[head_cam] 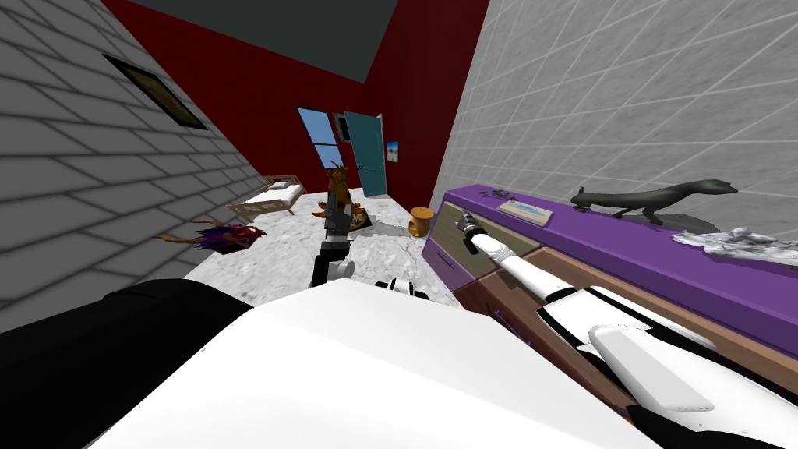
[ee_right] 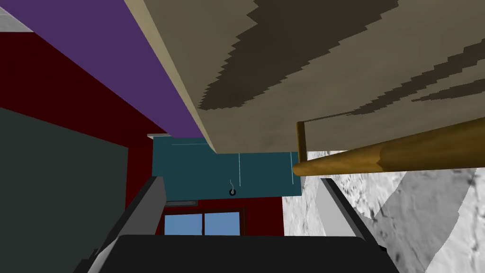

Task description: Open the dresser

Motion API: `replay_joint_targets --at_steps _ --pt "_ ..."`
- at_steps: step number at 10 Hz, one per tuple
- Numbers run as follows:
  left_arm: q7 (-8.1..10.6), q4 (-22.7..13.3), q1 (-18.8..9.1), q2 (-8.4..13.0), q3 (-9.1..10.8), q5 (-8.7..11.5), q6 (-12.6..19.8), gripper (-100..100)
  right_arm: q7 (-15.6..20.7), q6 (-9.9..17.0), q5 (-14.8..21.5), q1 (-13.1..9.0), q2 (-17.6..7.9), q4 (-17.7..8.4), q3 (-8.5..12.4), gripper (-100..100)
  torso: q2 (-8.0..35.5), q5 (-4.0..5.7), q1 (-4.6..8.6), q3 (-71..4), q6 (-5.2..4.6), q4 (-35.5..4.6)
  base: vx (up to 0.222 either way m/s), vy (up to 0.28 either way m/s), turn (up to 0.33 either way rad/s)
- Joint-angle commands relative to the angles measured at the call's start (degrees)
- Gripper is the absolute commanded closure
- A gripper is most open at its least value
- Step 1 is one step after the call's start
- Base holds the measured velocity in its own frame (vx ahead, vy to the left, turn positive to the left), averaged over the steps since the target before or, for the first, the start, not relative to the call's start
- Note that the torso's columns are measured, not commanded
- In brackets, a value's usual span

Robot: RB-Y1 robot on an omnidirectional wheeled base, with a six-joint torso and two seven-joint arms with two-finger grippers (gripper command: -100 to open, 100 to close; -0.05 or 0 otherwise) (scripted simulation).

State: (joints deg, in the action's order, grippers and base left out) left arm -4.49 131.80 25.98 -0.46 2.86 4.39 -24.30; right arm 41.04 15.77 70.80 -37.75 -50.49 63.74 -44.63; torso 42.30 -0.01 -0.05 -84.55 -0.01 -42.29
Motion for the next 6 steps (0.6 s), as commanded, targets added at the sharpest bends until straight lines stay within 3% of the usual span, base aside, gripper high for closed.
replay_joint_targets --at_steps 1,6 --pt "0.00 0.0 0.0 0.0 0.00 0.0 0.0 0 0.0 -3.4 -0.5 -0.8 -1.2 0.3 -0.8 -100 0.0 0.02 0.11 0.0 0.01 0.0 -0.029 -0.087 0.037" --pt "0.00 0.0 0.0 0.0 0.00 0.0 0.0 0 -0.5 -11.1 -1.6 -2.9 -4.0 0.7 -2.8 -100 0.0 0.02 0.04 0.0 0.00 0.0 -0.037 -0.082 0.050"
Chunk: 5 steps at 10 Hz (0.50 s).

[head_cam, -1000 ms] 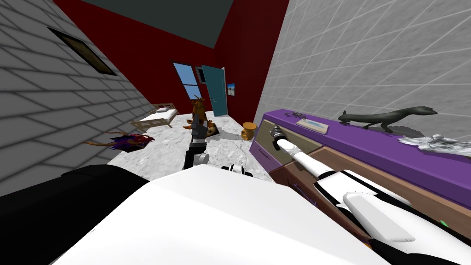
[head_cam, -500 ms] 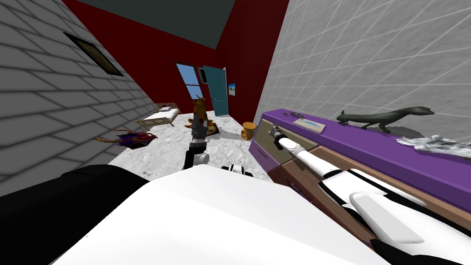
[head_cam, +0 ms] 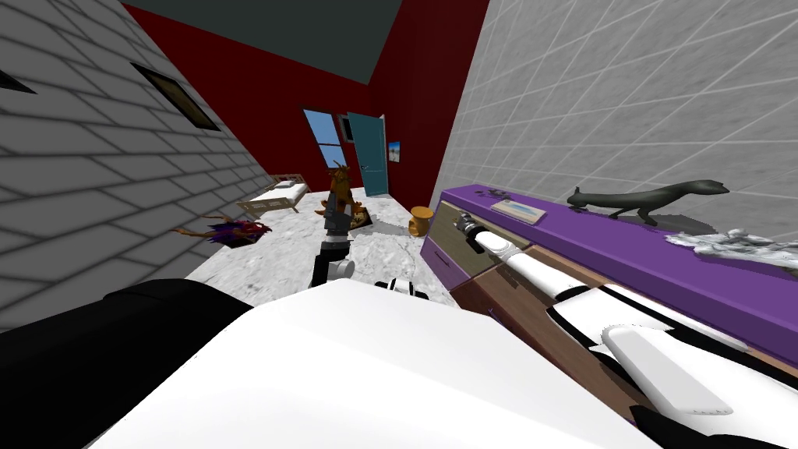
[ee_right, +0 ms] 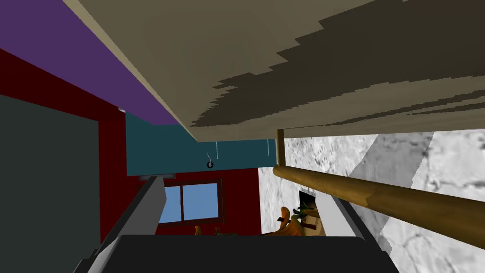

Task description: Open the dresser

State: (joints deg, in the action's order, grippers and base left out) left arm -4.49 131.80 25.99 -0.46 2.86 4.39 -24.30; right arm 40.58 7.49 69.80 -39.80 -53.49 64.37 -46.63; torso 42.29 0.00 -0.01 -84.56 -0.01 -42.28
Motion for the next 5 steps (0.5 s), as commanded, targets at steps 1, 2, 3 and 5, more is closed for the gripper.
replay_joint_targets --at_steps 1,2,3,5 --pt "0.00 0.0 0.0 0.0 0.00 0.0 0.0 0 -0.1 -3.2 -0.6 -0.9 -1.0 0.0 -0.8 -100 0.0 0.00 0.02 0.0 0.01 0.0 -0.037 -0.077 0.040" --pt "0.00 0.0 0.0 0.0 0.00 0.0 0.0 0 -0.3 -5.5 -0.9 -1.6 -1.9 0.1 -1.5 -100 0.0 -0.01 -0.01 0.0 0.00 0.0 -0.039 -0.092 0.067" --pt "0.00 0.0 0.0 0.0 0.00 0.0 0.0 0 -0.3 -5.9 -0.9 -1.6 -1.9 0.1 -1.5 -100 0.0 0.00 0.04 0.0 0.01 0.0 -0.034 -0.072 0.031" --pt "0.00 0.0 0.0 0.0 0.00 0.0 0.0 0 -0.4 -8.5 -1.3 -2.3 -2.8 0.2 -2.1 -100 0.0 -0.01 -0.01 0.0 0.02 0.0 -0.029 -0.071 0.043"
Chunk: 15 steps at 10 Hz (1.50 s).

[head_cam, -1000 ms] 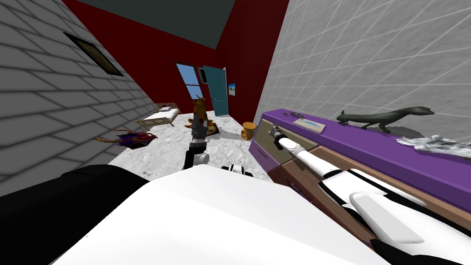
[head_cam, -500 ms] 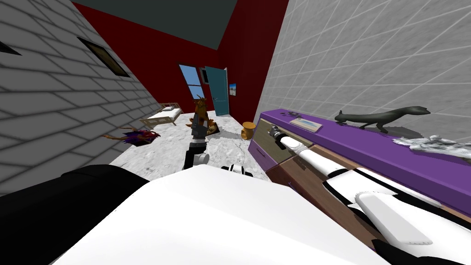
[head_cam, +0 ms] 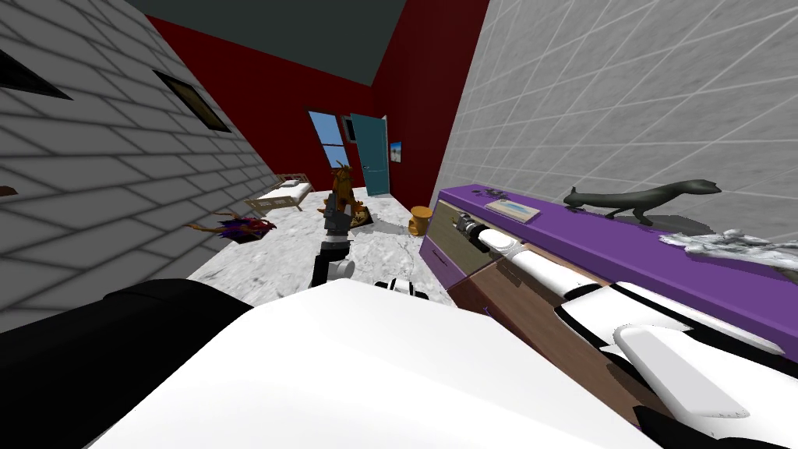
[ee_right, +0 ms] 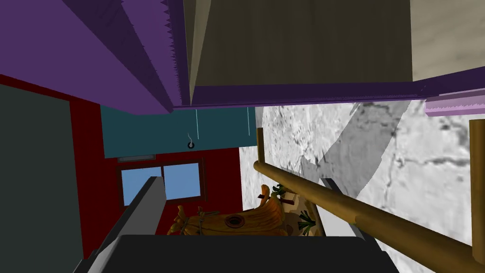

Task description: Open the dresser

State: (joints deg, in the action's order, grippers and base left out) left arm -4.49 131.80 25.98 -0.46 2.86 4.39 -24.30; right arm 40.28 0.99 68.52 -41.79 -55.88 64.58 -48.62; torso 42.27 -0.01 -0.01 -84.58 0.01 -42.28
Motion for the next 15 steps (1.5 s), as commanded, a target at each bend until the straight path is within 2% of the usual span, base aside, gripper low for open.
replay_joint_targets --at_steps 1,4,6,7,9,10,13,15 --pt "0.00 0.0 0.0 0.0 0.00 0.0 0.0 0 -0.3 -4.0 -0.4 -0.9 -1.2 0.1 -0.7 -100 0.0 0.00 -0.02 0.0 -0.01 0.0 -0.039 -0.067 0.056" --pt "0.00 0.0 0.0 0.0 0.00 0.0 0.0 0 -0.5 -6.9 -0.8 -1.5 -2.0 0.1 -1.3 -100 0.1 0.02 0.13 0.0 -0.08 0.0 -0.037 -0.075 0.044" --pt "0.00 0.0 0.0 0.0 0.00 0.0 0.0 0 -0.8 -10.9 -1.4 -2.7 -3.5 0.3 -2.4 -100 0.0 0.04 0.16 0.0 -0.16 0.0 -0.047 -0.079 0.070" --pt "0.00 0.0 0.0 0.0 0.00 0.0 0.0 0 -0.8 -11.4 -1.4 -2.7 -3.5 0.3 -2.4 -100 0.1 0.07 0.26 0.1 -0.17 0.0 -0.051 -0.078 0.036" --pt "0.00 0.0 0.0 0.0 0.00 0.0 0.0 0 -1.0 -15.0 -2.0 -3.7 -4.9 0.4 -3.4 -100 0.0 0.05 0.24 0.0 -0.27 0.0 -0.038 -0.082 0.061" --pt "0.00 0.0 0.0 0.0 0.00 0.0 0.0 0 -1.0 -15.4 -2.0 -3.7 -4.9 0.4 -3.4 -100 0.0 0.07 0.36 0.0 -0.32 0.0 -0.033 -0.073 0.032" --pt "0.00 0.0 0.0 0.0 0.00 0.0 0.0 0 -1.3 -20.3 -2.7 -5.0 -6.5 0.6 -4.6 -100 0.1 0.03 0.07 0.0 -0.03 0.0 -0.049 -0.078 0.032" --pt "0.00 0.0 0.0 0.0 0.00 0.0 0.0 0 -1.5 -22.6 -3.0 -5.6 -7.3 0.7 -5.1 -100 0.0 0.00 -0.02 0.0 -0.01 0.0 -0.030 -0.081 0.045"
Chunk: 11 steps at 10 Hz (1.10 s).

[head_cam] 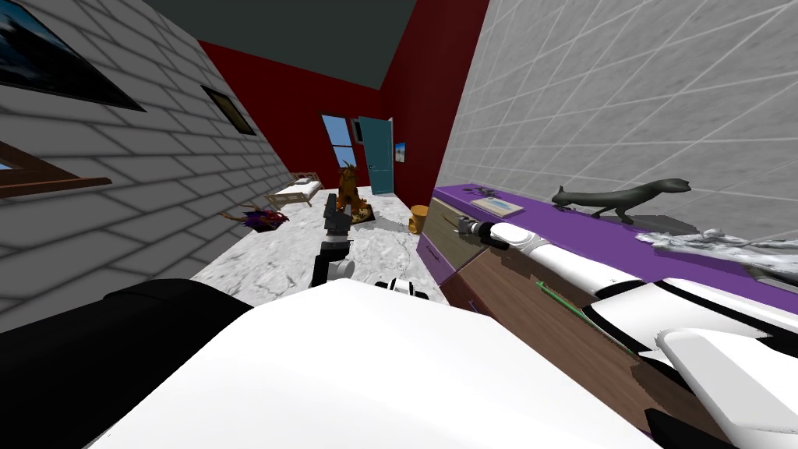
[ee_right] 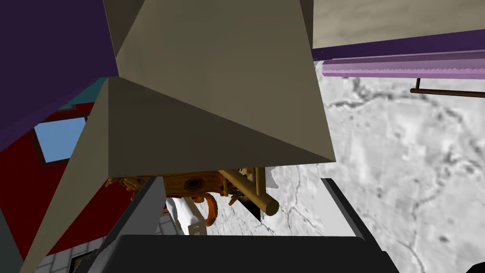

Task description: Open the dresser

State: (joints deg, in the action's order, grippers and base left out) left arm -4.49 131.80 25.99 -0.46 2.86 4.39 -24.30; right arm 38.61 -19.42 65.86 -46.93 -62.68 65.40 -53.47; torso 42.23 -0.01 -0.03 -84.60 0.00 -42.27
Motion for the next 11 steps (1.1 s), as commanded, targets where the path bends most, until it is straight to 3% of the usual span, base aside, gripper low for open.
replay_joint_targets --at_steps 1,3,4,8,11 --pt "0.00 0.0 0.0 0.0 0.00 0.0 0.0 0 0.2 -2.9 -0.4 -0.7 -0.8 -0.1 -0.5 -100 0.0 0.00 -0.01 0.0 0.00 0.0 -0.024 -0.054 0.033" --pt "0.00 0.0 0.0 0.0 0.00 0.0 0.0 0 0.1 -2.5 -0.3 -0.6 -0.6 -0.2 -0.4 -100 0.0 -0.03 -0.11 0.0 0.00 0.0 -0.005 -0.013 0.001" --pt "0.00 0.0 0.0 0.0 -0.01 0.0 0.0 0 0.1 -2.5 -0.3 -0.6 -0.6 -0.2 -0.4 100 0.0 -0.03 -0.09 0.0 0.01 0.0 0.000 0.000 0.000" --pt "0.00 0.0 0.0 0.0 -0.03 0.0 0.0 0 -0.3 -2.7 -0.3 -1.0 -0.8 0.2 -0.6 100 0.2 -0.11 -0.42 0.1 0.16 0.0 -0.094 0.141 -0.015" --pt "0.00 0.0 0.0 0.0 -0.02 0.0 0.0 0 -0.2 -3.0 -0.3 -0.9 -0.6 0.1 -0.7 100 0.0 -0.04 0.25 0.0 -0.01 -0.2 -0.079 0.118 -0.003"
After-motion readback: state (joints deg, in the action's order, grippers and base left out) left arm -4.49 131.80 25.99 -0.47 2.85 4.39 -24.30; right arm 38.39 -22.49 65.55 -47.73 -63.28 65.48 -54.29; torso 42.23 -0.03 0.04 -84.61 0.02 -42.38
